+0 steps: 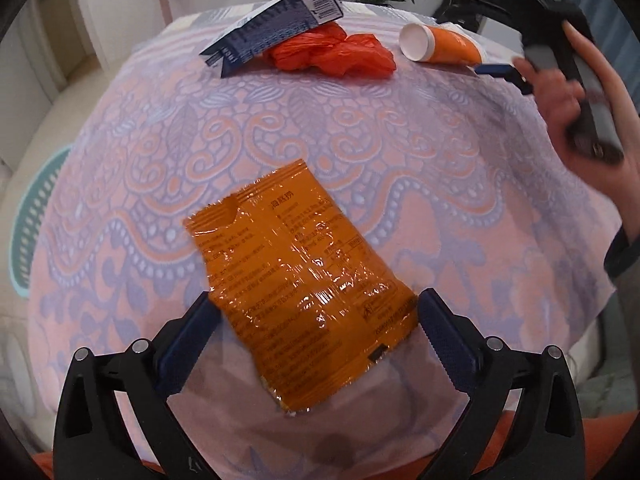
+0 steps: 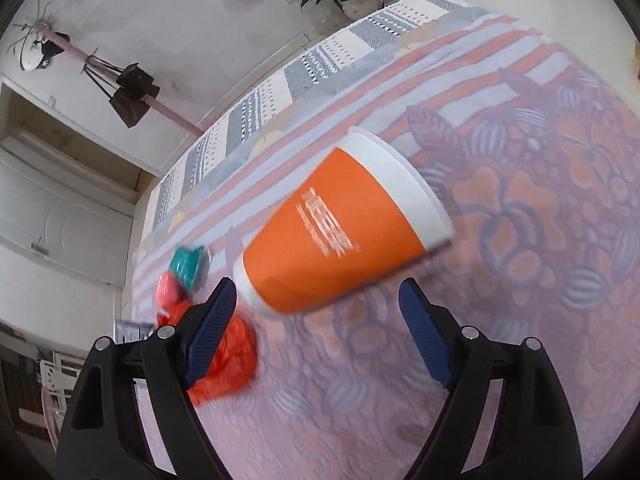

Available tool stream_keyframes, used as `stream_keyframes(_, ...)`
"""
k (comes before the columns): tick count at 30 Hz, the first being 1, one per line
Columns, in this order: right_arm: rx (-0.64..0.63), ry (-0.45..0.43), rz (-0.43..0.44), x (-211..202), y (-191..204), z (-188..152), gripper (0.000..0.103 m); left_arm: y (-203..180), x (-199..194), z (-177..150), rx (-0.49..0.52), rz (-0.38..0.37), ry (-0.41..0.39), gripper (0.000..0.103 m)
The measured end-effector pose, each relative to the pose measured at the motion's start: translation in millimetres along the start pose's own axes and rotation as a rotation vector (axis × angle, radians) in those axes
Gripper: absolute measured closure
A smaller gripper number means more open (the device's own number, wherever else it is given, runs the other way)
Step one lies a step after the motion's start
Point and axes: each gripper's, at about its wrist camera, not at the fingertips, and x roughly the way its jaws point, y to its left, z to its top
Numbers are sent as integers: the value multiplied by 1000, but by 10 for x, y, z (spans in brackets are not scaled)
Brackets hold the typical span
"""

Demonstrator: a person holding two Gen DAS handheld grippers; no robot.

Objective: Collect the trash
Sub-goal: 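Grasp the orange snack bag with the left tool while the right tool grasps the orange cup, then carry snack bag and orange cup over the wastebasket to drop them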

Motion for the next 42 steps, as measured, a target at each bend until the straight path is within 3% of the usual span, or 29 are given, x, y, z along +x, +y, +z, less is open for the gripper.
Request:
stream_keyframes(6, 80, 10, -39, 252, 4, 181, 19, -141, 66, 30, 36, 39, -41, 10)
stream_keyframes(10, 140, 6, -57, 365, -5, 310, 16, -127, 70, 86, 43, 40, -62, 19)
stream_keyframes(14, 85, 20, -136, 488, 178, 385, 17, -82, 22, 60, 39, 34, -89, 30)
stream_keyframes(15, 66, 21, -150, 504, 216, 376, 21, -58, 12, 64, 35, 27, -97, 34)
stream_keyframes(17, 18, 23, -134, 541, 321, 332, 37, 20, -24, 61, 18, 2, -118, 46)
stream_keyframes(19, -24, 19, -125, 544, 415, 270, 44, 126, -55, 63, -14, -54, -135, 70)
stream_keyframes(22, -70, -13, -154, 501, 490, 193, 47, 314, -87, 98, -78, -141, -147, 89)
stream_keyframes(24, -84, -28, -153, 456, 485, 165, 50, 431, -126, 118, -118, -173, -164, 93)
stream_keyframes(27, -101, -62, -150, 308, 507, 128, 51, 553, -212, 143, -140, -202, -198, 98)
stream_keyframes(34, -188, -180, -114, -271, 911, 90, 51, 903, -464, 227, -218, -242, -276, 99)
stream_keyframes(42, -469, -222, 30, -635, 2141, -385, 51, 1600, -838, 358, -320, -171, -336, 99)
